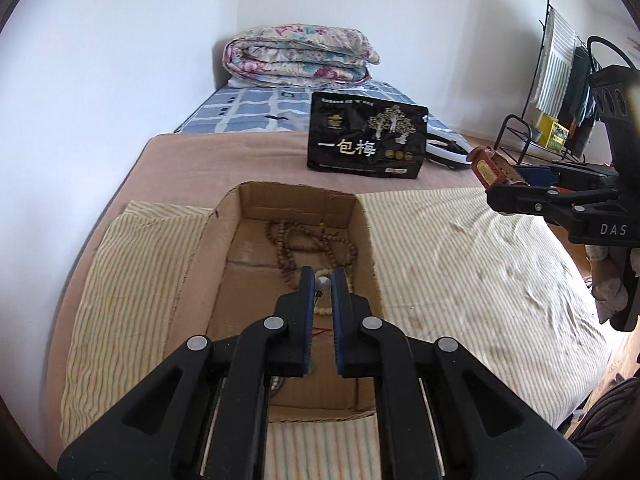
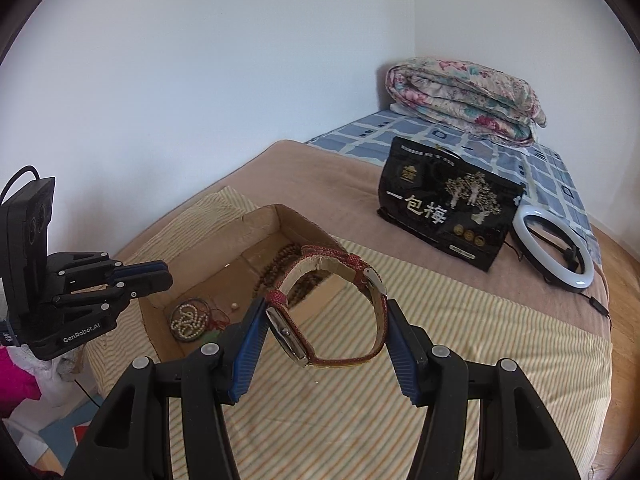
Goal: Organize jewelry
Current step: 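Carry the watch and pearl earring into the box and open both grippers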
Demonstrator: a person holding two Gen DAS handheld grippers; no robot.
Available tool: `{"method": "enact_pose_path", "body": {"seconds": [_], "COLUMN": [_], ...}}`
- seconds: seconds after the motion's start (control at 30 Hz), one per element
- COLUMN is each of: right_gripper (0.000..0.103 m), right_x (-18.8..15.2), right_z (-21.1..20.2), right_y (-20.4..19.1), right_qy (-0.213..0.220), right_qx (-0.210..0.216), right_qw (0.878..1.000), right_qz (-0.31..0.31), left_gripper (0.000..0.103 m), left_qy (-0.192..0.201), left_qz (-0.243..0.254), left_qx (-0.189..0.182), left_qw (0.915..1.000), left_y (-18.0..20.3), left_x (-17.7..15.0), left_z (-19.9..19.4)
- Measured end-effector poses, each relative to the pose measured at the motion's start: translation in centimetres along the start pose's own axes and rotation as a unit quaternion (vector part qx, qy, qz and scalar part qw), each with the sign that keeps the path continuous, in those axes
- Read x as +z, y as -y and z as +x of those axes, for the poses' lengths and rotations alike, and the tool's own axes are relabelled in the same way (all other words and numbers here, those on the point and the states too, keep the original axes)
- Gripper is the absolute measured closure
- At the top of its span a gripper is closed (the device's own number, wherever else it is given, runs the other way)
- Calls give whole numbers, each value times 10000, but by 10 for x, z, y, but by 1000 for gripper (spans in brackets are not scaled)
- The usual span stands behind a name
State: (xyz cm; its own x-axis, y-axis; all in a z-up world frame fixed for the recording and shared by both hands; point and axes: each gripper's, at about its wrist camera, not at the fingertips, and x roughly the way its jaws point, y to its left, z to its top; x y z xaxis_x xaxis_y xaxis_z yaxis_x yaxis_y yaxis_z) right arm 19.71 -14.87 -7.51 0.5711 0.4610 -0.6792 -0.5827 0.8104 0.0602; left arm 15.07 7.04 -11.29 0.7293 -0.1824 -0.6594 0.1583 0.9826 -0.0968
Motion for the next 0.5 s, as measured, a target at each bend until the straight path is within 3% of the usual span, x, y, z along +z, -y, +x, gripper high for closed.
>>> {"method": "enact_pose_path", "body": {"seconds": [0.5], "right_gripper": [44], "right_x": [20], "right_z": [66], "right_y": [-67], "right_qy": [-346], "right_qx": [433], "right_qw": [9978], "right_qz": [-371], "left_gripper": [97], "left_qy": [-182], "left_qz": [-334], "left_qx": [244], "left_qw": [9990], "left_y": [-54], "left_x": [-22], "left_z": [6]}}
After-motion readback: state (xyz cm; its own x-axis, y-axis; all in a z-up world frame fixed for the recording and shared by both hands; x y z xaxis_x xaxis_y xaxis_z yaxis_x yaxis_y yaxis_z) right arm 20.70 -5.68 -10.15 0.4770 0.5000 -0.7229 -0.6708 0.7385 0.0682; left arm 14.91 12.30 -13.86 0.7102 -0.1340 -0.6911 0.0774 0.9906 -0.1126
